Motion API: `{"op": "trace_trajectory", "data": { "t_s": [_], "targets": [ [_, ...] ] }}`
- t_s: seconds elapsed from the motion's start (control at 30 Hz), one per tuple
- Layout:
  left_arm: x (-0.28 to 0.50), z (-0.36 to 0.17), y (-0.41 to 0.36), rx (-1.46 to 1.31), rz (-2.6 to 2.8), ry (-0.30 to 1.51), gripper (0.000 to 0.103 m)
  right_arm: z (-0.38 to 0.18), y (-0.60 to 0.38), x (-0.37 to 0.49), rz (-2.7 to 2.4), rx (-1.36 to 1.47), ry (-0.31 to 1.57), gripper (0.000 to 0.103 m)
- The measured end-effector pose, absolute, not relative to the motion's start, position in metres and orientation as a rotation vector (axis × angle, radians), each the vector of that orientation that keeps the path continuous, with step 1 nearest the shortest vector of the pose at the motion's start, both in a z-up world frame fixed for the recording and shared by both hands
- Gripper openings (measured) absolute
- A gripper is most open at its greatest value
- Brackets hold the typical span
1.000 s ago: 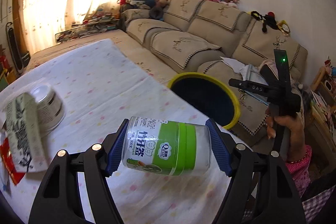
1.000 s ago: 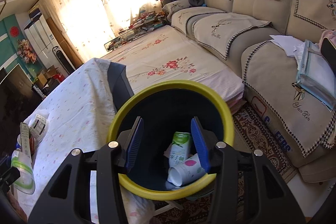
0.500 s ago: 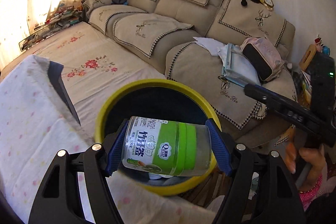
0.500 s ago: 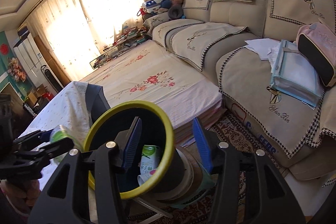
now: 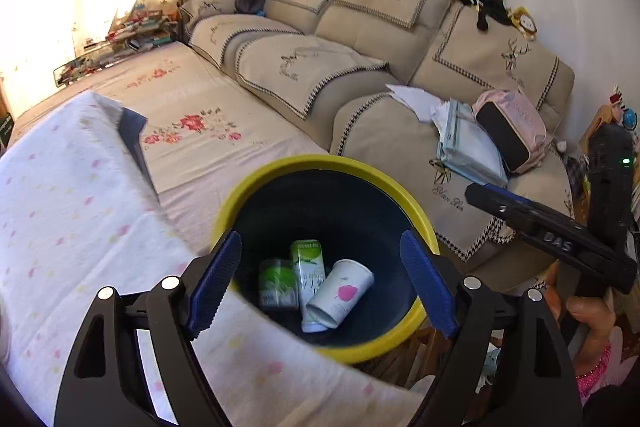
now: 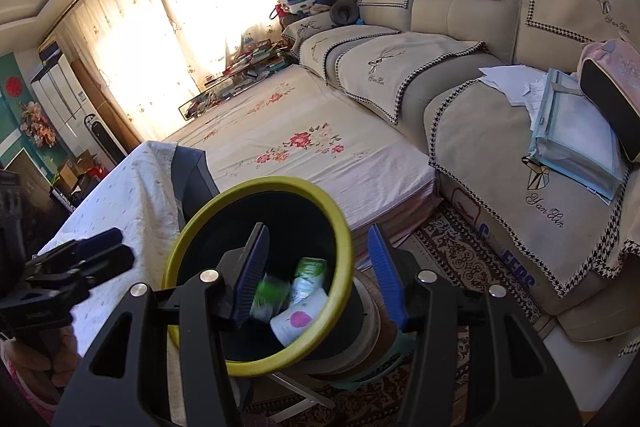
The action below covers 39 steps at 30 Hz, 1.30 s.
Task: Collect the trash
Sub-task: 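Grasp the tall tea carton with the right gripper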
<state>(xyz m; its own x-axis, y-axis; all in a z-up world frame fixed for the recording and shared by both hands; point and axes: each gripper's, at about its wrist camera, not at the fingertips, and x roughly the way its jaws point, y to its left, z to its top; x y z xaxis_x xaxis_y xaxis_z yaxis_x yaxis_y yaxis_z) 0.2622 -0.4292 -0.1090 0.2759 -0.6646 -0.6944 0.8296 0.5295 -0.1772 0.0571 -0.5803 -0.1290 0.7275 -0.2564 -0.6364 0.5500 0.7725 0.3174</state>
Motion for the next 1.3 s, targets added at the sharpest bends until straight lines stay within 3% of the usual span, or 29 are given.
{"op": "trace_trajectory", "data": {
  "t_s": [0.47,0.87,1.3],
  "targets": [
    [0.259,-0.068,-0.194,0.077,-0.671,0.602,0.087,-0.126,-0.494,0.126,-0.298,0.393,0.710,0.050],
    [0.282,-0.088,0.000,-0.044,-0.306,0.563,0.089,-0.114,-0.368,0.197,-0.011,0.267,0.786,0.050],
    [0.276,-0.089,0.033,-0.139,-0.208,0.525,0.092,-0.097,-0.239,0.263,0.295,0.218,0.840,0.050]
  ]
}}
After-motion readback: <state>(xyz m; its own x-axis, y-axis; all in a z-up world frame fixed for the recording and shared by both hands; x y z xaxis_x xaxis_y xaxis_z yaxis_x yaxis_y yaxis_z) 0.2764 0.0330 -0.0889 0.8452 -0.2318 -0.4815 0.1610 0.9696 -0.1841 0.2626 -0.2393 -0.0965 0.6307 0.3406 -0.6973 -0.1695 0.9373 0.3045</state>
